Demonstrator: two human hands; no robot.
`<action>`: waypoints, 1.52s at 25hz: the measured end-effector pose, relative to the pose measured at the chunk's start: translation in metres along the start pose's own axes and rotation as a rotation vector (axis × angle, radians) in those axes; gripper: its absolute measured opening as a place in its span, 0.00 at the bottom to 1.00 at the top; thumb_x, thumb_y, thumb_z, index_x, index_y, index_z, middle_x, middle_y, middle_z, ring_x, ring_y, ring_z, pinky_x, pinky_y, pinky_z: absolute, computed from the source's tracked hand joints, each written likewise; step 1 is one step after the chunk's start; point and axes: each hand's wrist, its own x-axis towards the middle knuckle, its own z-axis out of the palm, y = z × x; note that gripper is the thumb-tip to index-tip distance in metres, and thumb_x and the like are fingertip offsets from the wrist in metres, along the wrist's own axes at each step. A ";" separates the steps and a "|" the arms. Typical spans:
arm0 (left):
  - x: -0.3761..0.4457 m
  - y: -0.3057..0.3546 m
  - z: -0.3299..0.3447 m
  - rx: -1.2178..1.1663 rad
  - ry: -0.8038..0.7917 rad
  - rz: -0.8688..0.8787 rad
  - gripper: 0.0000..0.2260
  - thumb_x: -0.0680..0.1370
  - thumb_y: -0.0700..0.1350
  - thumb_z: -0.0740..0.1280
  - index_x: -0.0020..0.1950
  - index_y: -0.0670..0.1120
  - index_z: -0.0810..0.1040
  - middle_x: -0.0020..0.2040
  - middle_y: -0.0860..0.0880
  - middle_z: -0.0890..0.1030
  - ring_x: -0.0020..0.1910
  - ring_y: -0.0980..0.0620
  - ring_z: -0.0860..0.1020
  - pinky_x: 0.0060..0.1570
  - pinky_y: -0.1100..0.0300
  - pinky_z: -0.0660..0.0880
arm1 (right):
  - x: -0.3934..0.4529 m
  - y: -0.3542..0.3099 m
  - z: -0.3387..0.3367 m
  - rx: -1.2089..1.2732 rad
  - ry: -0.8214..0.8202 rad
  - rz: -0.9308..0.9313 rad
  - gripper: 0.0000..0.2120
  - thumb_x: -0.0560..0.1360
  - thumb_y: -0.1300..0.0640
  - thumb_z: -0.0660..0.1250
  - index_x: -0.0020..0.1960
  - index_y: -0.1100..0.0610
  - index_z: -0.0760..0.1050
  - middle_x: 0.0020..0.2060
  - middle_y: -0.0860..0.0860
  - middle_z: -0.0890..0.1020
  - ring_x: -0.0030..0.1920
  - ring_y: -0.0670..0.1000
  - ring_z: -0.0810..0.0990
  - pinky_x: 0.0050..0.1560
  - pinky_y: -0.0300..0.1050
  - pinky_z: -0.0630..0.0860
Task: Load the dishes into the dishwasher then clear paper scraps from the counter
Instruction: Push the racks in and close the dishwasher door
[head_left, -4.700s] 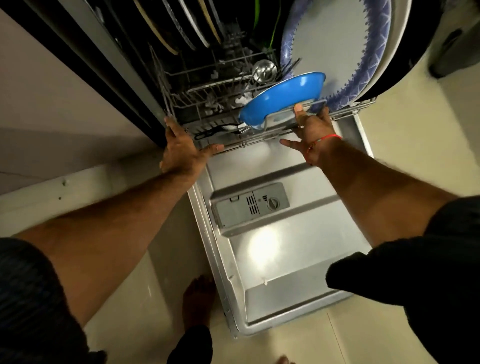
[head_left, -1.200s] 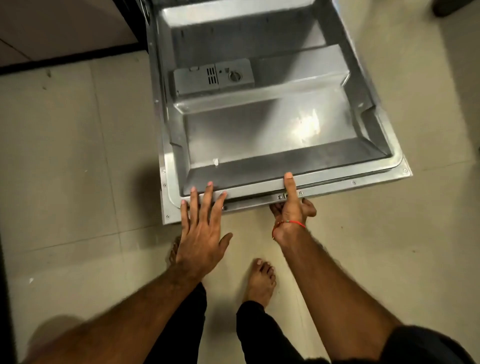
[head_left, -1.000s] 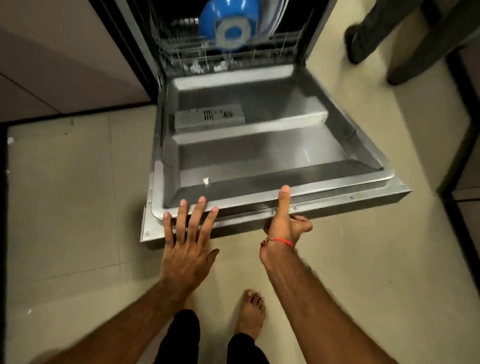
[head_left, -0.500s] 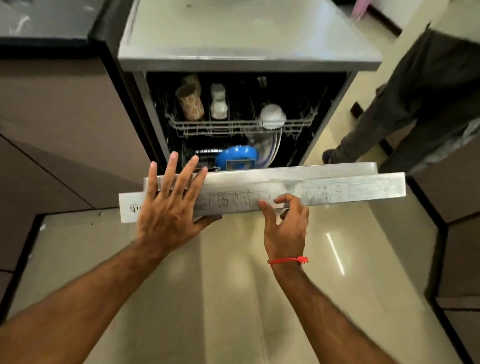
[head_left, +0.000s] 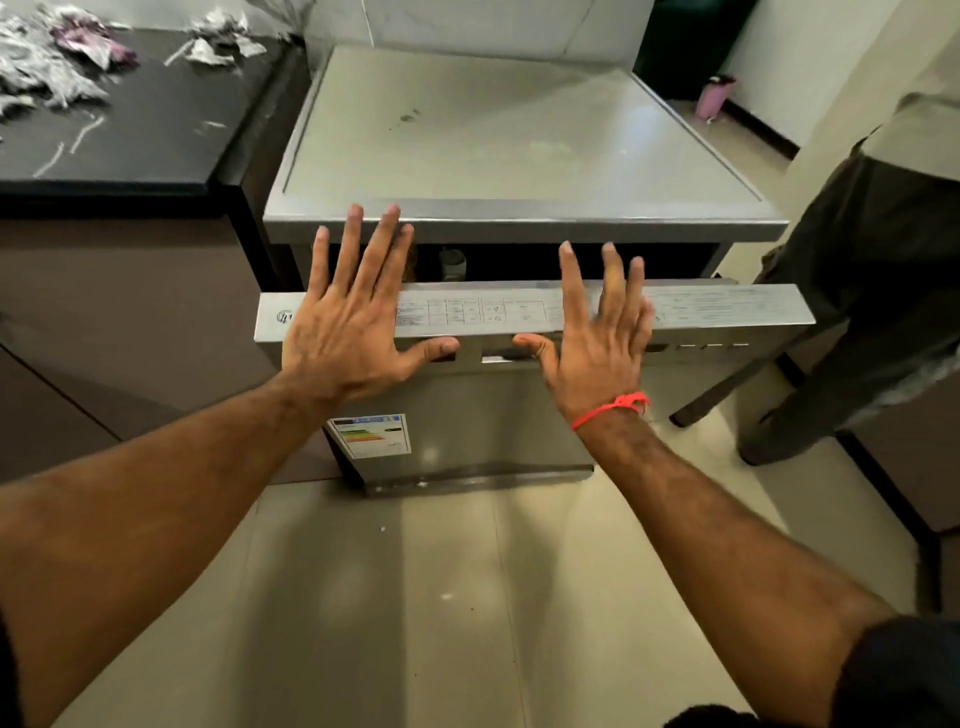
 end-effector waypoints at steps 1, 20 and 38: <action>0.009 -0.004 0.004 0.005 0.000 0.003 0.53 0.72 0.79 0.48 0.82 0.41 0.41 0.82 0.44 0.39 0.81 0.41 0.39 0.77 0.36 0.46 | 0.013 0.000 0.002 0.018 -0.068 0.000 0.43 0.73 0.31 0.58 0.79 0.43 0.42 0.79 0.57 0.44 0.78 0.62 0.40 0.74 0.67 0.46; 0.062 0.002 0.052 -0.103 0.165 -0.197 0.33 0.79 0.67 0.61 0.73 0.45 0.62 0.72 0.42 0.65 0.75 0.38 0.61 0.76 0.35 0.50 | 0.110 -0.005 0.032 -0.141 0.032 -0.106 0.42 0.62 0.32 0.73 0.70 0.42 0.61 0.59 0.54 0.58 0.65 0.64 0.61 0.74 0.67 0.49; 0.065 0.003 0.060 -0.085 0.247 -0.241 0.31 0.79 0.70 0.56 0.75 0.51 0.65 0.69 0.40 0.69 0.73 0.38 0.64 0.76 0.35 0.50 | 0.105 0.001 0.057 -0.064 0.176 -0.087 0.40 0.65 0.30 0.67 0.73 0.41 0.61 0.69 0.51 0.57 0.73 0.64 0.56 0.75 0.66 0.45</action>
